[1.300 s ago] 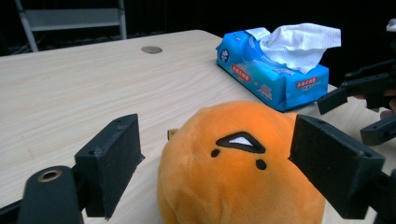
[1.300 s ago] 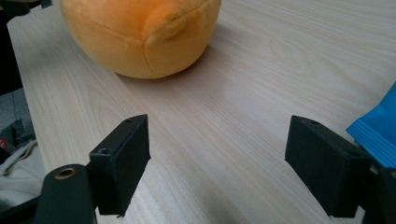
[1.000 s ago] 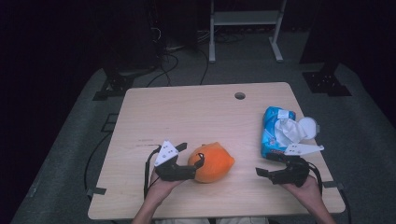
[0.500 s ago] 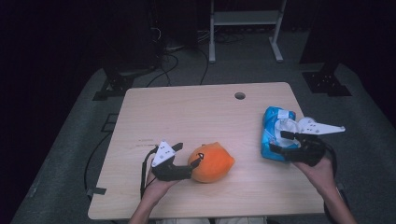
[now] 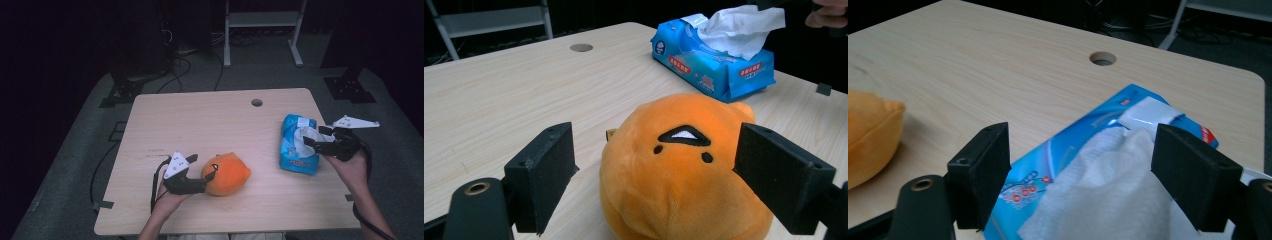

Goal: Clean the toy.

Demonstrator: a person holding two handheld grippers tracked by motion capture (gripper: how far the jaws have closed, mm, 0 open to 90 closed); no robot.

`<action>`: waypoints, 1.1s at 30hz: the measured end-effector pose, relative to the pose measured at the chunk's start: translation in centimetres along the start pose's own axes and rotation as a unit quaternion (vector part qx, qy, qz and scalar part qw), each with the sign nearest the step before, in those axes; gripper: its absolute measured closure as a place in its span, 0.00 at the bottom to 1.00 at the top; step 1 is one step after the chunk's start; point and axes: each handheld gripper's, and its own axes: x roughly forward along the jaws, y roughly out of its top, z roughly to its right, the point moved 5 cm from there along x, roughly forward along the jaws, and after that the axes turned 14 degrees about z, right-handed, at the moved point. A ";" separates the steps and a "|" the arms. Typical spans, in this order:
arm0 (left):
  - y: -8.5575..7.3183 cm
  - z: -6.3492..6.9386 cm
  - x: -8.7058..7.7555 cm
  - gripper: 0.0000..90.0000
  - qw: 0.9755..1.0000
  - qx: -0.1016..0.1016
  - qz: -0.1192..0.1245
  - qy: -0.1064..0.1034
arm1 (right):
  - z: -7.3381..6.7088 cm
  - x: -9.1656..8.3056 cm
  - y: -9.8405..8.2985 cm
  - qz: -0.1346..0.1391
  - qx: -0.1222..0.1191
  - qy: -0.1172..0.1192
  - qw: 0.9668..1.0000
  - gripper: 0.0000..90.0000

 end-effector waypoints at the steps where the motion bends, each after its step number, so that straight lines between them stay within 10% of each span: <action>1: 0.0 0.0 0.0 0.18 1.000 0.001 -0.001 0.000 | 0.2 0.2 -0.2 -0.001 0.003 -0.004 1.000 0.25; 16: -0.5 -0.3 0.0 0.18 1.000 0.000 -0.009 0.005 | 0.7 2.7 -3.3 -0.064 -0.006 -0.038 0.997 0.45; 29: -0.6 -0.8 -0.3 0.18 1.000 0.000 -0.015 0.008 | 0.6 3.2 -4.3 -0.079 -0.066 -0.102 0.989 0.77; 33: -0.6 -1.4 -0.8 0.18 1.000 -0.008 -0.018 0.010 | 0.8 3.0 -4.1 -0.072 -0.042 -0.102 0.991 0.89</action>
